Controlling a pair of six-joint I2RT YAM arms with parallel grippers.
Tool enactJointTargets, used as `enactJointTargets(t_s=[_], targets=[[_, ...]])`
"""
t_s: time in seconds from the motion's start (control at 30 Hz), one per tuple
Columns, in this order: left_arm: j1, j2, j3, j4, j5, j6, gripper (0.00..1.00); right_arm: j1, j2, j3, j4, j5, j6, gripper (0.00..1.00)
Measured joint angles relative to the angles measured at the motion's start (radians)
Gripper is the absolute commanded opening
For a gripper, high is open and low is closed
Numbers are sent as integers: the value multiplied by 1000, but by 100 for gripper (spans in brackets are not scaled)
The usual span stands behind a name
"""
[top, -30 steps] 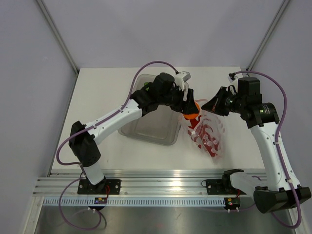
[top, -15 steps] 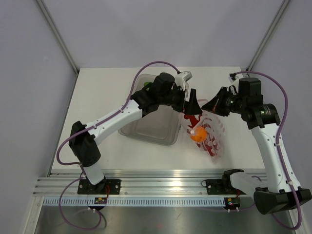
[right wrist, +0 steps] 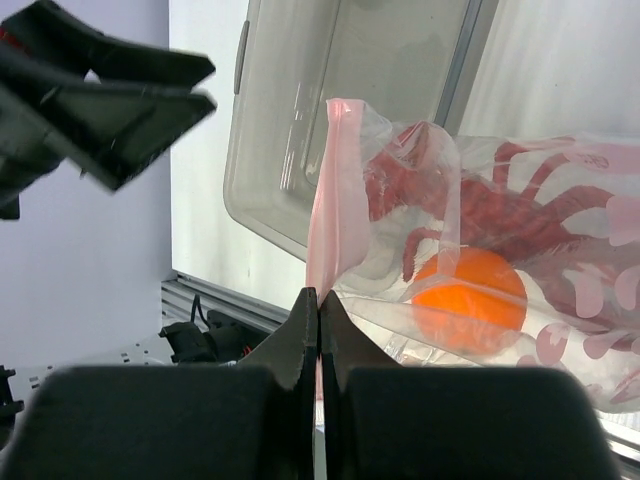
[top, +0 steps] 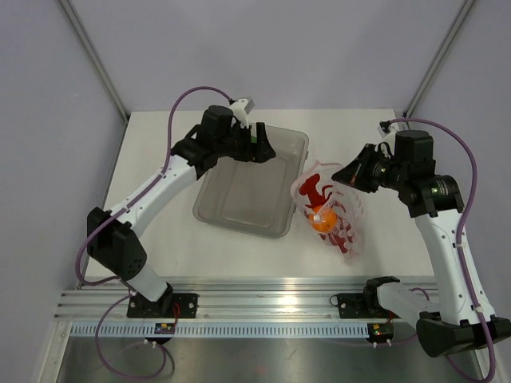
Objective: Place the food in the zip-top bag and seal the zipper
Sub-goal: Place the fake fruit in the zipper food storage bag, then pick up the fake vegetable from the bin.
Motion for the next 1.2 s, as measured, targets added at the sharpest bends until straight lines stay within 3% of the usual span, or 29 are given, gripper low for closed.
enactJointTargets(t_s=[0.23, 0.47, 0.6, 0.83, 1.2], targets=[[25, 283, 214, -127, -285, 30, 98, 0, 2, 0, -2, 1, 0, 0], [27, 521, 335, -182, -488, 56, 93, 0, 5, 0, -8, 4, 0, 0], [37, 555, 343, -190, -584, 22, 87, 0, 24, 0, -7, 3, 0, 0], [47, 556, 343, -150, -771, -154, 89, 0, 61, 0, -6, 3, -4, 0], [102, 591, 314, -43, -778, -401, 90, 0, 86, 0, -7, 2, -10, 0]])
